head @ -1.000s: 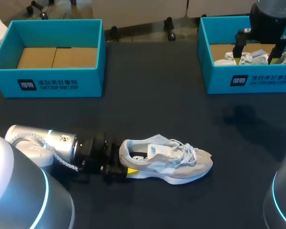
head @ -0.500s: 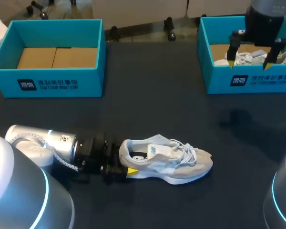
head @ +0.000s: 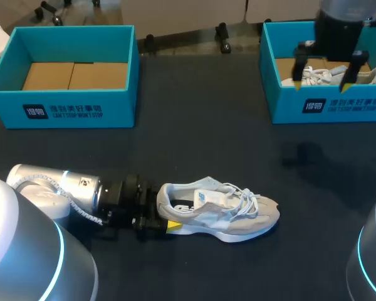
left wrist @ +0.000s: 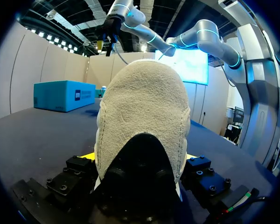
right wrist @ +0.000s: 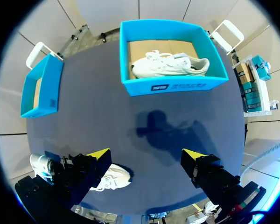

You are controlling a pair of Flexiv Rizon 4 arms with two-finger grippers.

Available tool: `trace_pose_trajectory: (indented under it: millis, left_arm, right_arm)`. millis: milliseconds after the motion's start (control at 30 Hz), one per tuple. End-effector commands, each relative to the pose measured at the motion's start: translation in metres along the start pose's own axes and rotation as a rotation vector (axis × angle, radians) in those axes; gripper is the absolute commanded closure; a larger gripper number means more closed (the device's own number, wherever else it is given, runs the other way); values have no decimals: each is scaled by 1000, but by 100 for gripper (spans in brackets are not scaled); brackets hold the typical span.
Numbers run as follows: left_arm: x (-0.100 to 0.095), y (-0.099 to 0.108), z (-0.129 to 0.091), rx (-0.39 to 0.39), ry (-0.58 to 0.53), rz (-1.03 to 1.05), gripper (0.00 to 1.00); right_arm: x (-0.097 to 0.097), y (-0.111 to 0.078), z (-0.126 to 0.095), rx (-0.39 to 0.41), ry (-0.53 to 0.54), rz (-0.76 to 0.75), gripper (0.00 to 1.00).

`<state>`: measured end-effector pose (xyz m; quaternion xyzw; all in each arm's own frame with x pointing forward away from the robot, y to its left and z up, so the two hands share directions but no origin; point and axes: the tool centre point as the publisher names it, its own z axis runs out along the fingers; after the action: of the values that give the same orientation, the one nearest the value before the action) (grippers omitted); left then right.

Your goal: Take the shoe out of the shoebox, open the shoe tongue, remove and reinsert the insole, then place the shoe into the shoebox

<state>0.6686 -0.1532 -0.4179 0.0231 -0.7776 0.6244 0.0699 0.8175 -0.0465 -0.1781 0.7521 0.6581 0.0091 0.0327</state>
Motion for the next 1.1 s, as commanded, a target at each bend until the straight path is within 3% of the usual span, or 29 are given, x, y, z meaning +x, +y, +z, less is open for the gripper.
trace_pose_trajectory:
  millis: [33,267,500,1033,1100]
  left_arm:
    - [1,-1,-1,-2,-2,-1,100]
    - [1,-1,-1,-2,-2,-1,100]
    - [1,-1,-1,-2,-2,-1,100]
    - [1,-1,-1,-2,-2,-1,100]
    - [1,-1,-1,-2,-2,-1,100]
  right_arm:
    - [39,-10,16,5,-47,4,0]
    - [70,-53,15,-43,-18,26,0]
    - [94,-93,12,-40,34,71,0]
    - [94,-93,12,-40,34,71,0]
    - [114,-99,17,-40,8,91,0]
